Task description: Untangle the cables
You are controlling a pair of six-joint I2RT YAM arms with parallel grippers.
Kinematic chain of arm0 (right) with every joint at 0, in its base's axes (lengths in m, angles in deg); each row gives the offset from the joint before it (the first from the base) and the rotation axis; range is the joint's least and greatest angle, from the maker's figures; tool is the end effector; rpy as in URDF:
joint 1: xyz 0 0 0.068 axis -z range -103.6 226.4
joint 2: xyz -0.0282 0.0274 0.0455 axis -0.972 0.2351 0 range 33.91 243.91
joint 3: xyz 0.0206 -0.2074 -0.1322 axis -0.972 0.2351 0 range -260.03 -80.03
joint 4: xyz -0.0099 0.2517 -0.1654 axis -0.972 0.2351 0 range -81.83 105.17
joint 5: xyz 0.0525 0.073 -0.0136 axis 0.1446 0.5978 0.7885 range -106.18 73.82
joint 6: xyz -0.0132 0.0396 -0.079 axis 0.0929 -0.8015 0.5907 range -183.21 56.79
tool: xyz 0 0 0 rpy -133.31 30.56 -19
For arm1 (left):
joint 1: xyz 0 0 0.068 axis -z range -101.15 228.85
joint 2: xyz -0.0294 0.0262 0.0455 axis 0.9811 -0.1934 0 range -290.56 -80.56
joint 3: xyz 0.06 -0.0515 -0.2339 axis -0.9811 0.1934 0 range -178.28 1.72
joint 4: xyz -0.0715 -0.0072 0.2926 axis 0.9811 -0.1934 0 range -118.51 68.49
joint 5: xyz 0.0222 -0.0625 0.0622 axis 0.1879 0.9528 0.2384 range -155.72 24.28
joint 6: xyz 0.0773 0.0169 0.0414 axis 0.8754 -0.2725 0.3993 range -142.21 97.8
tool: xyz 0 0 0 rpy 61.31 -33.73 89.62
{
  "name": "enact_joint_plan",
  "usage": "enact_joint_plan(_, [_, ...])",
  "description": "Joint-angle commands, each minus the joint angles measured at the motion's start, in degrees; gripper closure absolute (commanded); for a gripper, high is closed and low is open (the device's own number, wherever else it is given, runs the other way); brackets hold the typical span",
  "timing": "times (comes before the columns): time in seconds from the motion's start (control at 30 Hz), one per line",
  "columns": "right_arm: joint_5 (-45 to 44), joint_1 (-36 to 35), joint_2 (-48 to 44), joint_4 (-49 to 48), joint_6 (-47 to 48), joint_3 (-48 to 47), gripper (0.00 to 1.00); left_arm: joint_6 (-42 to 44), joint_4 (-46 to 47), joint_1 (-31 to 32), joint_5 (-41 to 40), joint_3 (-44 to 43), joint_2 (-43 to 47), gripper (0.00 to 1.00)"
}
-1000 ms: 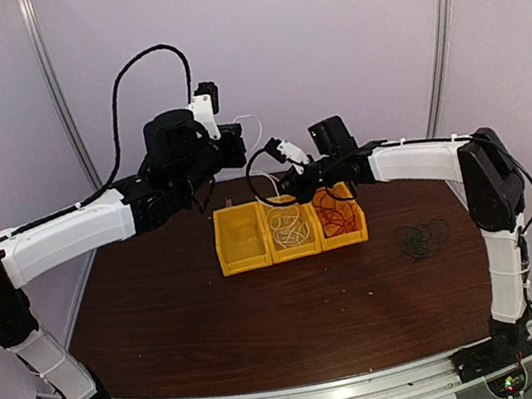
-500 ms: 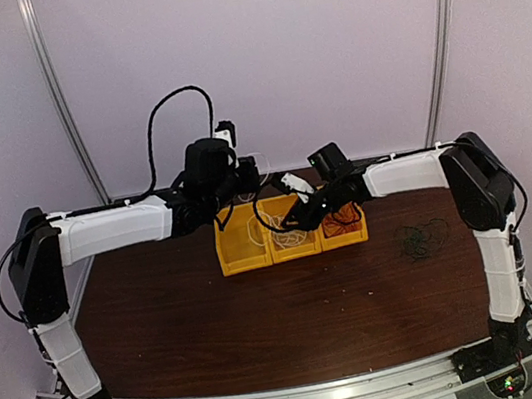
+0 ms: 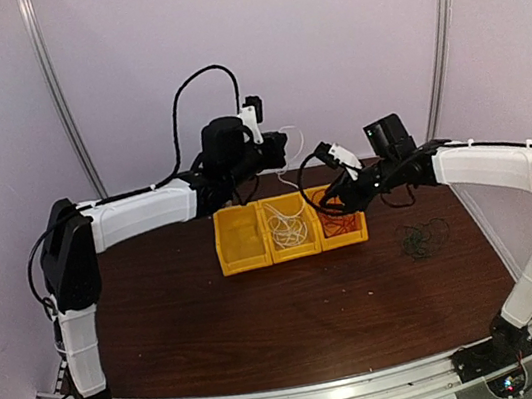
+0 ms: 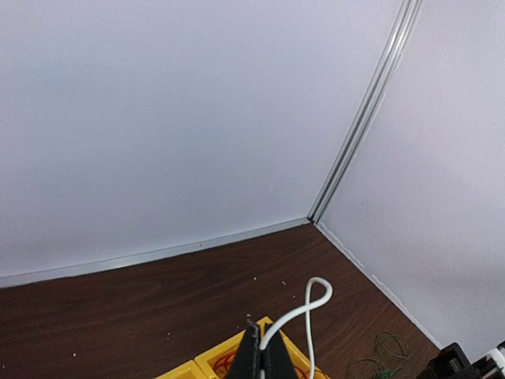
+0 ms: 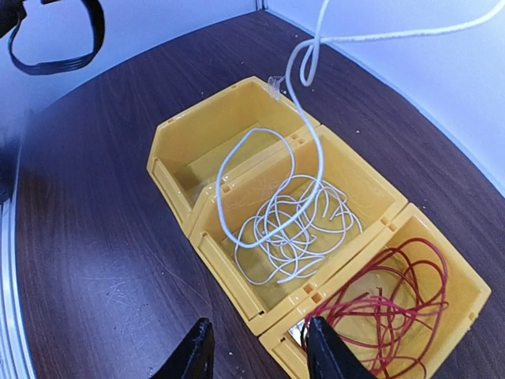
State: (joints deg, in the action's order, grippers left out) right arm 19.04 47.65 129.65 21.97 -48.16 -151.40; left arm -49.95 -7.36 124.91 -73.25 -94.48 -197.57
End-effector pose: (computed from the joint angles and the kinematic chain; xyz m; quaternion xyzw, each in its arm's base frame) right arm 0.3632 0.2516 0.1995 -0.4424 0.7461 0.3199 0.3811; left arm 0.4025 -0.4028 0.2611 0.0756 0.7428 -0.3592 0.5599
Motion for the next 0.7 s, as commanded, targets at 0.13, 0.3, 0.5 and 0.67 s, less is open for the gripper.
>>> enact_joint_plan(0.13, [1.0,4.8,-13.0,-3.5,0.0,11.9,0.55,1.1,4.6,-2.2,4.6,-2.3,-4.3,1.0])
enact_joint_plan(0.3, [2.9,7.5,-13.6,-3.9,0.3,13.4,0.54,-1.2,4.6,-3.5,3.9,4.9,-3.2,1.0])
enact_joint_plan(0.5, [4.1,8.6,-13.2,-4.9,0.1,13.9,0.54,-1.2,4.0,-3.5,0.2,9.1,-1.6,1.0])
enact_joint_plan(0.67, [4.7,8.8,-13.0,-4.9,0.3,13.8,0.54,-0.6,0.0,-3.6,2.9,4.8,-5.7,1.0])
